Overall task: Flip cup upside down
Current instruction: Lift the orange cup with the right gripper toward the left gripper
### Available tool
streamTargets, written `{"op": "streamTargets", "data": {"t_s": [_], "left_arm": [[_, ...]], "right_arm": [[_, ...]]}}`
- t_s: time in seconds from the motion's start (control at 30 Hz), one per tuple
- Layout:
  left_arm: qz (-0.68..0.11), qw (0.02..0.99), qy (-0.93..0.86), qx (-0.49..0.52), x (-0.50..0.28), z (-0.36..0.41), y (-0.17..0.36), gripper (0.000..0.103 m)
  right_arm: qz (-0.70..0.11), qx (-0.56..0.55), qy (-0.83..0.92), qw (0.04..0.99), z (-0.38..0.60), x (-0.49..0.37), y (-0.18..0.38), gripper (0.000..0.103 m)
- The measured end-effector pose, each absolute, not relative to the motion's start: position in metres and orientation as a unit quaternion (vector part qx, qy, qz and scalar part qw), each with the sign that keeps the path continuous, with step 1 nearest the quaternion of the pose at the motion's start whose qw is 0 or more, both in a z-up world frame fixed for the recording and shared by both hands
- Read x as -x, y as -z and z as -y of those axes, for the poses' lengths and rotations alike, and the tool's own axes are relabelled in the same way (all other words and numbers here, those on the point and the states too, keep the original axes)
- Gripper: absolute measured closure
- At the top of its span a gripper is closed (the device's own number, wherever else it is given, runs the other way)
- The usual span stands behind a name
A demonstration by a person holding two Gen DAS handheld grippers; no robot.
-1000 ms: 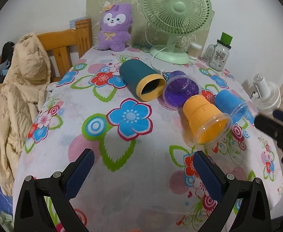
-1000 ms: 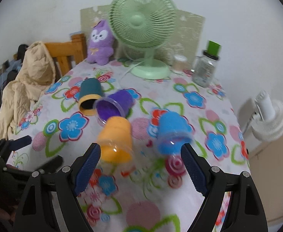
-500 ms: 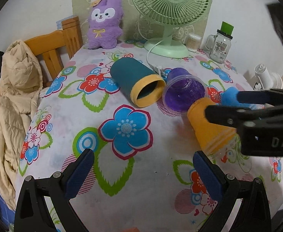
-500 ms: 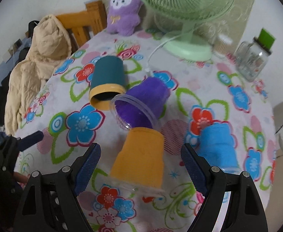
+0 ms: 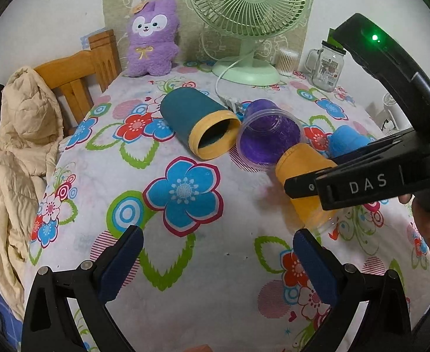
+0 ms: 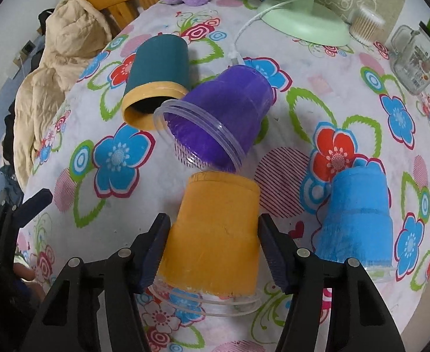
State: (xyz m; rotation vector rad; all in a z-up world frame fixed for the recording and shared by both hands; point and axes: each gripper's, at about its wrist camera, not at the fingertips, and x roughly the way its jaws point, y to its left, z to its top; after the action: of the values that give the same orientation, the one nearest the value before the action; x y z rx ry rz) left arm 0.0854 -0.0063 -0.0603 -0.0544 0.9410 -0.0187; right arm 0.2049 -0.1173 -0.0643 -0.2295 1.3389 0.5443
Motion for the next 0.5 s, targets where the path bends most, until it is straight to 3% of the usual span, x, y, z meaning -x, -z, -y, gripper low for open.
{"op": "streamTargets", "data": {"t_s": [0.5], "left_arm": [[-0.444,0.895,-0.002,0.048,-0.037,-0.012,0.048,0.0]], "right_arm": [[-0.577,-0.032,-0.284,0.765,0.149,-0.144,0.029,0.039]]}}
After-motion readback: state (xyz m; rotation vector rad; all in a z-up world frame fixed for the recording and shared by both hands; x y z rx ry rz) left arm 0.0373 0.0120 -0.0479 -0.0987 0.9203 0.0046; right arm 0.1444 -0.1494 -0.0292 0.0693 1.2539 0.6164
